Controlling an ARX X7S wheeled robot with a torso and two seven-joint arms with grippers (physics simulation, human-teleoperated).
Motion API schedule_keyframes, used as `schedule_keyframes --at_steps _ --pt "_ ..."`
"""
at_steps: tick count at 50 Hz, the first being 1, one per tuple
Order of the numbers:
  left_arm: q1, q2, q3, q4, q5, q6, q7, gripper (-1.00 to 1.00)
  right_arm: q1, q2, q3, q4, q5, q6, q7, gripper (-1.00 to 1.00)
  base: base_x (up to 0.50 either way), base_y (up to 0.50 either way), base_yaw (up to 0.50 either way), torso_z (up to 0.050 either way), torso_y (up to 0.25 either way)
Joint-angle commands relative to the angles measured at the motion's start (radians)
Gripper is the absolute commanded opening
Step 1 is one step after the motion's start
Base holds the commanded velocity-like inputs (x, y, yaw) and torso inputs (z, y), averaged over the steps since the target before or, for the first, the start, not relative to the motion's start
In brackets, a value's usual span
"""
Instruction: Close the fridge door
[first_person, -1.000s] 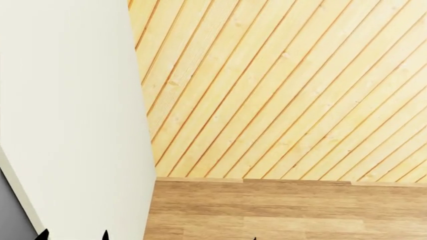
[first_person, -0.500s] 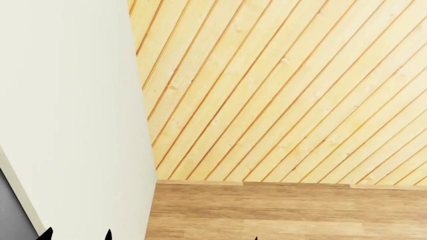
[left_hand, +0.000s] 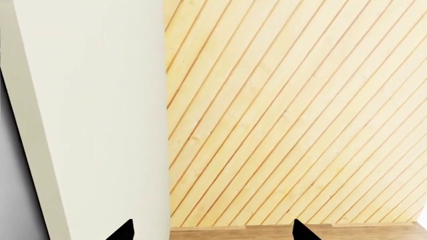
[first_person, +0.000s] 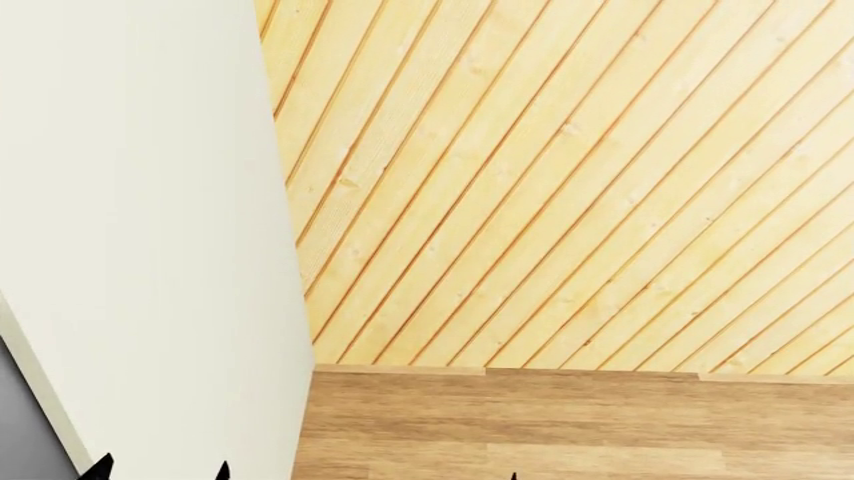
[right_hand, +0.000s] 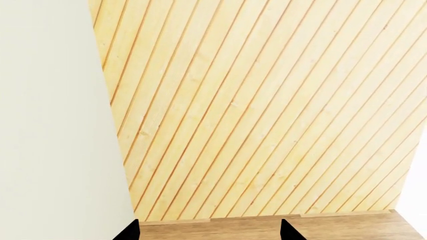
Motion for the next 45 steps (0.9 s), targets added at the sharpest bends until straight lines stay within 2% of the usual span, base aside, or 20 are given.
schedule_keyframes --at_steps 1,4,6,9,11,16,28,45 --pt "-0.009 -0.051 0.027 0.151 -0.015 -0.102 0.013 1.00 0.017 -0.001 -0.009 0.024 0.010 -0.007 0.007 1.00 0.00 0.00 0.00 0.000 0.000" --pt "-0.074 -0.101 0.006 0.366 -0.091 -0.299 0.005 1.00 0.026 0.013 -0.022 -0.004 -0.012 0.020 0.016 1.00 0.00 0.00 0.00 0.000 0.000" --pt "-0.122 -0.127 -0.020 0.455 -0.155 -0.410 0.000 1.00 0.028 0.039 -0.006 -0.128 -0.016 0.119 0.048 1.00 0.00 0.00 0.00 0.000 0.000" --pt "-0.162 -0.152 -0.041 0.528 -0.199 -0.483 -0.006 1.00 0.037 0.084 0.004 -0.335 -0.015 0.307 0.081 1.00 0.00 0.00 0.00 0.000 0.000" --pt "-0.175 -0.160 -0.047 0.553 -0.211 -0.505 -0.009 1.00 0.039 0.096 0.018 -0.428 0.010 0.376 0.087 1.00 0.00 0.00 0.00 0.000 0.000" --pt "-0.186 -0.171 -0.051 0.534 -0.192 -0.484 -0.009 1.00 0.044 0.101 0.029 -0.523 0.044 0.441 0.093 1.00 0.00 0.00 0.00 0.000 0.000" --pt "-0.191 -0.176 -0.116 0.471 -0.166 -0.467 -0.062 1.00 -0.011 0.106 0.040 -0.546 0.055 0.424 0.109 1.00 0.00 0.00 0.00 0.000 0.000" --pt "-0.191 -0.167 -0.251 0.232 -0.104 -0.394 -0.169 1.00 -0.036 0.115 0.036 -0.551 0.068 0.413 0.116 1.00 0.00 0.00 0.00 0.000 0.000"
